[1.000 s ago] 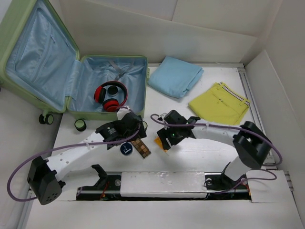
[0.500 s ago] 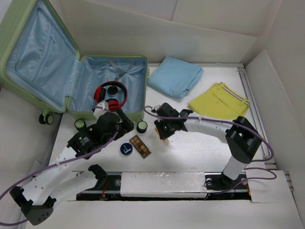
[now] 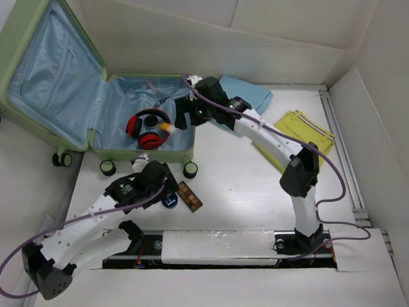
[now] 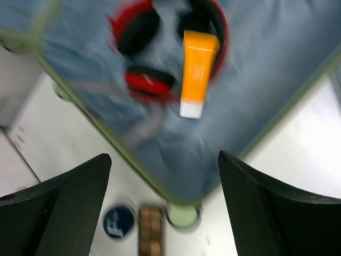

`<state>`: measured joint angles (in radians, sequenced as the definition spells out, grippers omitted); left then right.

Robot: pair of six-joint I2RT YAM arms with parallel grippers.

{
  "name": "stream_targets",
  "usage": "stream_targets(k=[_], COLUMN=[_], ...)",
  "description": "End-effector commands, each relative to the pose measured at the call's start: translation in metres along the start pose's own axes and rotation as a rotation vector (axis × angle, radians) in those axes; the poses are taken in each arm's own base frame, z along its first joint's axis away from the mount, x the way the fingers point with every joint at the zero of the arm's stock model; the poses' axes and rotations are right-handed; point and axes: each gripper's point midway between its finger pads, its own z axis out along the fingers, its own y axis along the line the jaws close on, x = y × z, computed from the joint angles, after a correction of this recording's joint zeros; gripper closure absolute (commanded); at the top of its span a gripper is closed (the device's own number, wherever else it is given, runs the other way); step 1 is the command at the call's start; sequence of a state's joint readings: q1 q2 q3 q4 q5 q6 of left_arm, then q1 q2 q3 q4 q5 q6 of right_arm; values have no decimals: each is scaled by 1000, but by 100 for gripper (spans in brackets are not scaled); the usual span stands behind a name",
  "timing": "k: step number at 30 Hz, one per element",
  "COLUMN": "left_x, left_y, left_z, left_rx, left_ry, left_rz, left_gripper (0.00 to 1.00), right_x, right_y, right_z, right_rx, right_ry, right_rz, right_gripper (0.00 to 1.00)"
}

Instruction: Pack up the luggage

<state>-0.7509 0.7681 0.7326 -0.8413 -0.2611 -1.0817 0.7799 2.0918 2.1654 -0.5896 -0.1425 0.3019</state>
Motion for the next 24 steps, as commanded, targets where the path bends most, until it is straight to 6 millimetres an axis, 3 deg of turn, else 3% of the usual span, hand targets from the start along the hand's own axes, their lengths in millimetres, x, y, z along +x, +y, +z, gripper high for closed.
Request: stream_targets(k=[1, 2, 3, 4, 5, 7, 9, 10, 14, 18, 20, 24], left_x=[9, 11, 13, 13, 16, 18, 18, 14, 20, 24, 30, 22], left_y=[6, 7, 9, 10, 16, 19, 21, 19, 25, 20, 20, 16], left_z=[14, 18, 22, 24, 23, 24, 27, 28, 38, 47, 51, 50], left_rx=[-51, -60, -83, -96, -129, -155, -176, -181, -270, -270, -277, -262], left_ry=[32, 36, 46, 42, 41, 31, 28, 17, 54, 71, 76, 29], left_rz=[12, 15, 23, 11, 7, 0, 7, 9, 68, 80, 45, -14], left_gripper=[7, 7, 7, 7, 7, 6, 6, 6, 8, 19, 19, 19], right_x=[24, 31, 76, 63, 102, 114, 134, 156, 171, 178, 174, 166], right_y=[-16, -19, -32, -23, -35, -33, -38, -47, -49, -52, -53, -52], right_z=[-43, -52, -52, -77, -80, -108, -120, -125, -150, -161, -166, -181], right_rx=[53, 42, 56, 32, 54, 52, 77, 99, 107, 122, 133, 140], right_ry=[67, 62, 142, 67, 135, 127, 143, 179, 167, 187, 179, 145], right_rz=[10, 15, 29, 16, 28, 36, 32, 37, 35, 26, 13, -17], right_gripper=[12, 12, 14, 15, 15, 15, 15, 15, 15, 15, 15, 15])
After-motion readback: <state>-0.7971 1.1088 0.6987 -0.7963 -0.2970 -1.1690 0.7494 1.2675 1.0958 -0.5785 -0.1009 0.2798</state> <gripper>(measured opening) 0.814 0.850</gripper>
